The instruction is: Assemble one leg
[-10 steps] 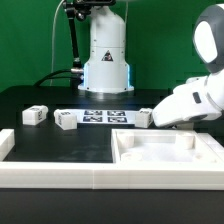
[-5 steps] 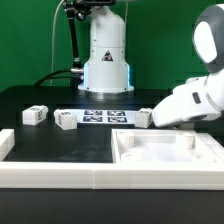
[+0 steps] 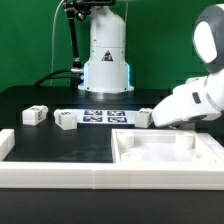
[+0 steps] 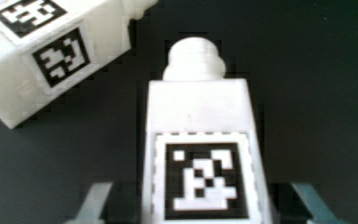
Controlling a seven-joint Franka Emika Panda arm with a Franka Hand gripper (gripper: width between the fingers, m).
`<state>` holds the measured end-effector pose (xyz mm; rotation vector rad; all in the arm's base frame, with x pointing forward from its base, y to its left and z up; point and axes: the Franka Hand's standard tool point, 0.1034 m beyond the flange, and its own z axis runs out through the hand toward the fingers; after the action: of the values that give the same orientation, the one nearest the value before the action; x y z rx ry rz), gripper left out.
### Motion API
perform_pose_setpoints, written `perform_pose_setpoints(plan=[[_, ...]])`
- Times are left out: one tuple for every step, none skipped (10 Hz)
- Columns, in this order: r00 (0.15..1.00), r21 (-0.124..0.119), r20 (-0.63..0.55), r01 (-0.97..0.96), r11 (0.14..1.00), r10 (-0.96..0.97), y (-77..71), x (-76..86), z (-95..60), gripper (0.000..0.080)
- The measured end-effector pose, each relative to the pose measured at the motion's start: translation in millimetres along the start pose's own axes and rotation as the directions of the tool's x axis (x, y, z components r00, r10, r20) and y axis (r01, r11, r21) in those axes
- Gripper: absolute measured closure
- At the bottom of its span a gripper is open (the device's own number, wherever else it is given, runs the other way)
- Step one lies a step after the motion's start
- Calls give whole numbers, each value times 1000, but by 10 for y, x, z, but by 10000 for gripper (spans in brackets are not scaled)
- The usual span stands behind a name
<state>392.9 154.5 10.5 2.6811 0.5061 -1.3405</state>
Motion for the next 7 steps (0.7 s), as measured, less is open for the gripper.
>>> perform_pose_setpoints(plan=[[1000,-4,15,4,1000,-4,21,-159,-189,509],[1000,-9,19,4,1000,-3,60,-361,-417,509],[1000,-9,18,14,1000,-14,112,-499,-576,509],[1000,-5,7,27,1000,-27,197,-640,-787,509],[999,-2,-17,43,999,-43,266,-721,-936,509],[998,-4,-47,40,999,-40,264,-672,-929,509],[998,-4,-45,41,999,-41,259,-664,-914,509]])
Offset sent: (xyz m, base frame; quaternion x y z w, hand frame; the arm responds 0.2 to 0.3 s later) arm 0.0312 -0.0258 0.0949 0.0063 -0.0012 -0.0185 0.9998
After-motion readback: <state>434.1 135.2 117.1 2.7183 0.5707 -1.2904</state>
